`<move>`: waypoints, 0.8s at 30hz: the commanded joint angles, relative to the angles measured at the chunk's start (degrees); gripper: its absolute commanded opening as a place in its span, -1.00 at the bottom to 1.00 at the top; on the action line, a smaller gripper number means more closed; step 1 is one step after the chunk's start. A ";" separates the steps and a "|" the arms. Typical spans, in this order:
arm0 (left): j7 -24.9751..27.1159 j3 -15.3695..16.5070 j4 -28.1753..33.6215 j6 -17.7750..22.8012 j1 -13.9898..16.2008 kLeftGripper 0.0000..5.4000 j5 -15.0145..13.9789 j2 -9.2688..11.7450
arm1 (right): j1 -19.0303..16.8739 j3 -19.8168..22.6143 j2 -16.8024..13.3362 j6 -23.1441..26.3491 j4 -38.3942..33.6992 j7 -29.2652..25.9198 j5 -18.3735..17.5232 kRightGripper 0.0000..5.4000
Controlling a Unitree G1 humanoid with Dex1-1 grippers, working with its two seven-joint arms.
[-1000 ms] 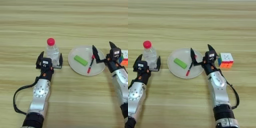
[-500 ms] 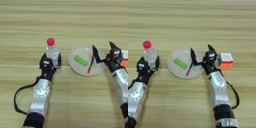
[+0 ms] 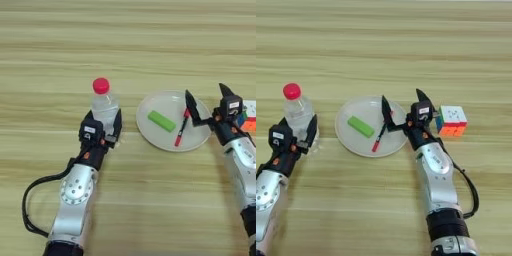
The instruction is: Move the objects on the table
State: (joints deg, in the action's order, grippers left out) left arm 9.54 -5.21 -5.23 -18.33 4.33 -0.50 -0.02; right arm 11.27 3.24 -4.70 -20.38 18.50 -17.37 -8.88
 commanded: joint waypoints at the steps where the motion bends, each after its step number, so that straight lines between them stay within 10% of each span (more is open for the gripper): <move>1: 3.59 -2.28 6.39 2.72 2.15 0.15 -2.33 1.30 | 0.78 0.13 0.11 0.97 0.80 0.45 -0.04 1.00; 24: 16.99 -11.39 14.81 8.04 8.60 0.12 -8.52 5.28 | 1.58 -0.16 0.94 1.40 1.82 1.88 0.32 1.00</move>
State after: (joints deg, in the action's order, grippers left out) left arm 25.43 -15.87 7.46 -10.38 12.88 -7.70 5.03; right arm 11.94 2.93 -3.93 -20.21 19.76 -16.05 -8.81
